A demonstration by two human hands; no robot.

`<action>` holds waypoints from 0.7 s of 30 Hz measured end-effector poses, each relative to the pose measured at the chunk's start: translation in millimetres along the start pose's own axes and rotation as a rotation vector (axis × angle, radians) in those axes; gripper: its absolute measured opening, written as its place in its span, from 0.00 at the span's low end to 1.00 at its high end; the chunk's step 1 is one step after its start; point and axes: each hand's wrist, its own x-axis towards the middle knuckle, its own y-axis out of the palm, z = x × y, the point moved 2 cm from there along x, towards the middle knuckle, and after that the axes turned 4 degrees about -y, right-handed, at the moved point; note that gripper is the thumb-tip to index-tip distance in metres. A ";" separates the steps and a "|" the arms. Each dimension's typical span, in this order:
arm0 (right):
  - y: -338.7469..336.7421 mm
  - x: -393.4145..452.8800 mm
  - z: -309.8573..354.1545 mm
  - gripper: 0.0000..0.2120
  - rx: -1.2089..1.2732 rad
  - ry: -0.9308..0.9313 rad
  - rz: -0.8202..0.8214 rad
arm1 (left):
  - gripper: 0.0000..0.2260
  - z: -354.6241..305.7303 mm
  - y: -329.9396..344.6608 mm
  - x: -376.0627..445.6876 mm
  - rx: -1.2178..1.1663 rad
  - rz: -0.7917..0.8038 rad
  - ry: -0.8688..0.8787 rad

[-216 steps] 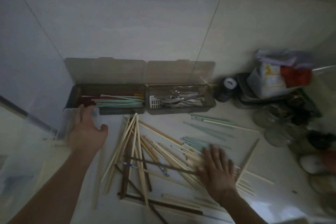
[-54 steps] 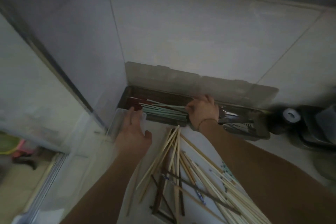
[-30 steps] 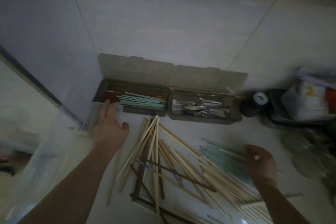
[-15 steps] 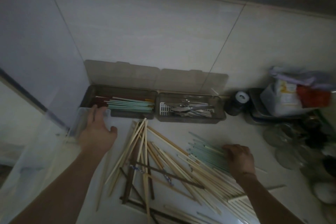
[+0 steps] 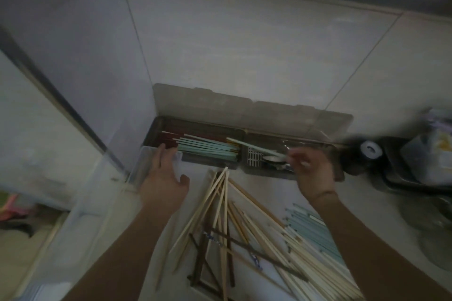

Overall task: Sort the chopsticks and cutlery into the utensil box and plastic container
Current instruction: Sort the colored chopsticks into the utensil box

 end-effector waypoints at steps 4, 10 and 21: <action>58.1 42.3 34.3 0.03 -0.224 -0.110 0.196 | 0.31 1.4 0.6 -0.1 -0.011 -0.025 0.035; 113.3 62.3 66.8 0.04 -0.414 -0.151 0.290 | 0.29 4.8 0.4 0.5 -0.034 -0.059 0.082; 75.9 52.4 37.0 0.07 -0.294 -0.170 0.191 | 0.29 1.4 2.0 0.1 -0.032 -0.046 0.076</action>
